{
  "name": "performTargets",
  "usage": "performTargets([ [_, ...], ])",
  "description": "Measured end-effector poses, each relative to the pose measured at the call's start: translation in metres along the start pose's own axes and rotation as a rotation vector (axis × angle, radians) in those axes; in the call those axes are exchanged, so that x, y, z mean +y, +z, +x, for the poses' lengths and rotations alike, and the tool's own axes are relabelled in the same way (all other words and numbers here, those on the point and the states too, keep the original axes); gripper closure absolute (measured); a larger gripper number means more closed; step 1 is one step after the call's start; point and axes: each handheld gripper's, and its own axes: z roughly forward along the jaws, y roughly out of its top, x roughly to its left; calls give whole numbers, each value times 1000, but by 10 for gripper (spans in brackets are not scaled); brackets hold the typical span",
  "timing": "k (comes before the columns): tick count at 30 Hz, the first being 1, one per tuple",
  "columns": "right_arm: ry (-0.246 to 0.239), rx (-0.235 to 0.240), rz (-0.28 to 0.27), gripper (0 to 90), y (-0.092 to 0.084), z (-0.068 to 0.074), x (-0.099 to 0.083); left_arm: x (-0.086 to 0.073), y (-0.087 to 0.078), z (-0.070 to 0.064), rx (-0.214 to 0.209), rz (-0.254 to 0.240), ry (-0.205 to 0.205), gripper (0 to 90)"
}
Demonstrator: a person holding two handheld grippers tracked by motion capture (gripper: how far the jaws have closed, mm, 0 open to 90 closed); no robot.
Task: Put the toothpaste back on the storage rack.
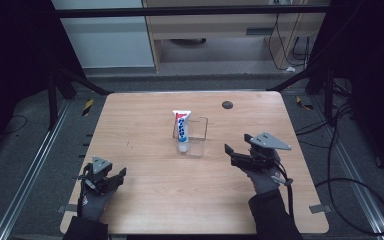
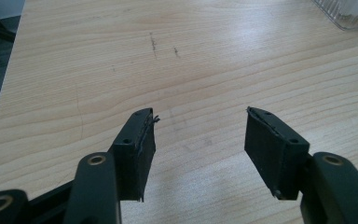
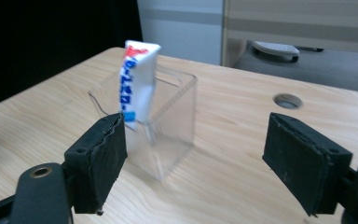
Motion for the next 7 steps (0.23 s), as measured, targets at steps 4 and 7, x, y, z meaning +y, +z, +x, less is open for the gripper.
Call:
performTargets([
  [4, 6, -18, 14, 176, -12, -13, -15, -1, 1, 0, -3, 0, -2, 392],
  [7, -1, -37, 42, 170, -19, -21, -28, -1, 0, 0, -5, -2, -2, 375],
])
